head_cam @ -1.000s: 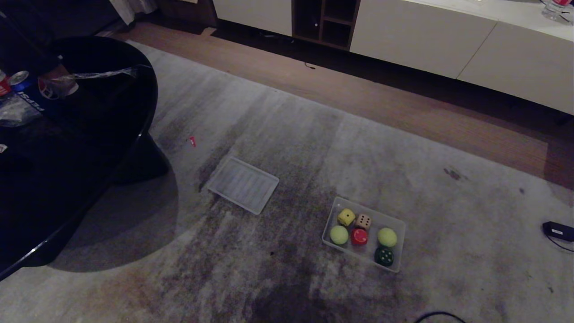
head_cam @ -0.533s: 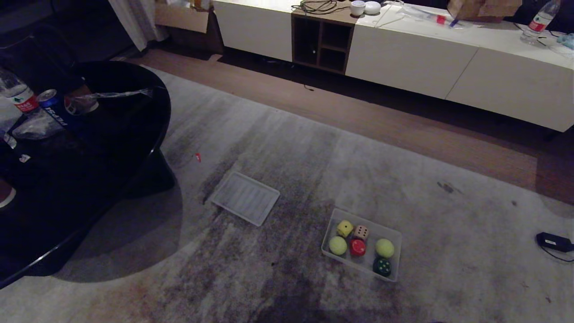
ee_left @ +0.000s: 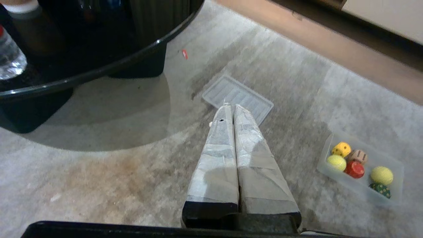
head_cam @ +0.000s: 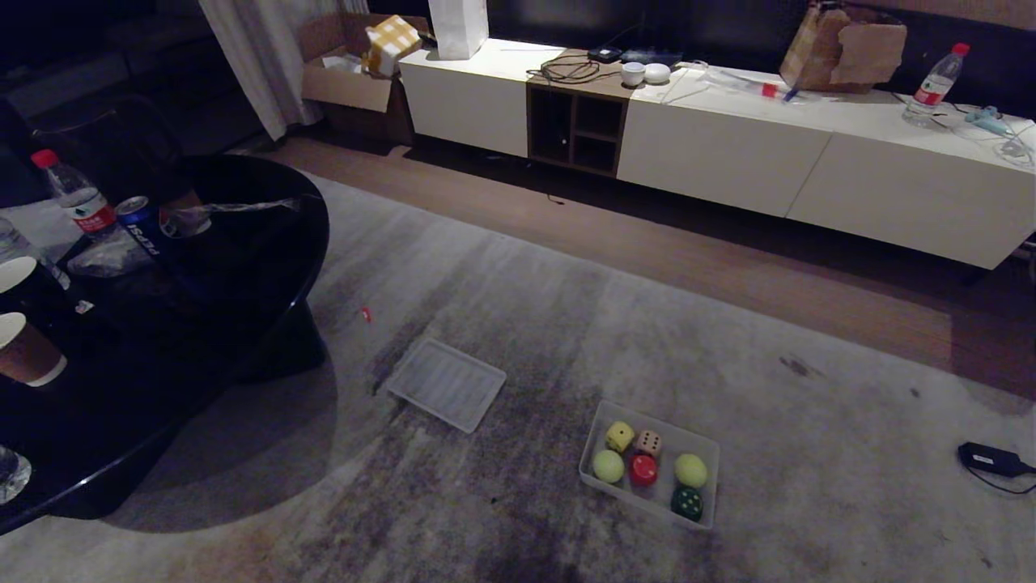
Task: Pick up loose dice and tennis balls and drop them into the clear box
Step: Close the lid
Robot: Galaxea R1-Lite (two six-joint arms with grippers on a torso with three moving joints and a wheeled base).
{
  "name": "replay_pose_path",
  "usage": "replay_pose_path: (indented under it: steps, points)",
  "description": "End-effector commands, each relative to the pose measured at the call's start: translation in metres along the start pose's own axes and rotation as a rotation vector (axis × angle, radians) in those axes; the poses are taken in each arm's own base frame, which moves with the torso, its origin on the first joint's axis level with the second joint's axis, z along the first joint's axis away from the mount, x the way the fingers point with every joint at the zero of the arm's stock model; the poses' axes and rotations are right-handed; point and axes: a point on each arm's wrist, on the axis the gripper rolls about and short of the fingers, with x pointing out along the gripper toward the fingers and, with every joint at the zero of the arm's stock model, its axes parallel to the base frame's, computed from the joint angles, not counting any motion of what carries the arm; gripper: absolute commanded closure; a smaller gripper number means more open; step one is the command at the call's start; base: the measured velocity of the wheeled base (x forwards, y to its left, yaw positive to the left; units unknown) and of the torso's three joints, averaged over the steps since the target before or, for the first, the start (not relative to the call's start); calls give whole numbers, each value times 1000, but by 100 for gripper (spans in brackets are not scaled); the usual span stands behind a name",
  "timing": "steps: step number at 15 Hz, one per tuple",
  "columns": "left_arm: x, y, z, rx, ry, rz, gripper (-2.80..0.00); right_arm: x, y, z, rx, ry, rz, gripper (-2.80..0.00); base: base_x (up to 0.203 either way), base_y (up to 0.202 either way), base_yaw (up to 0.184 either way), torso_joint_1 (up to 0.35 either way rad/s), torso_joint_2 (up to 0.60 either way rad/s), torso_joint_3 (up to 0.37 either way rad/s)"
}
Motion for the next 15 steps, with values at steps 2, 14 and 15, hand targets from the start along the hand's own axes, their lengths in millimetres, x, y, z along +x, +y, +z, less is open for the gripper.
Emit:
replay_pose_path:
  steps: [2,14,15]
  points:
    - [0,0,0,-1,2,1,0,0,0,0,-1,3,0,0,0,0,0,4,4,201]
    - [0,0,0,-1,2,1,0,0,0,0,-2,3,-1,0,0,0,0,2,2,202]
    - [0,0,0,2,2,1,0,0,0,0,-2,3,-1,0,0,0,0,7,5,163]
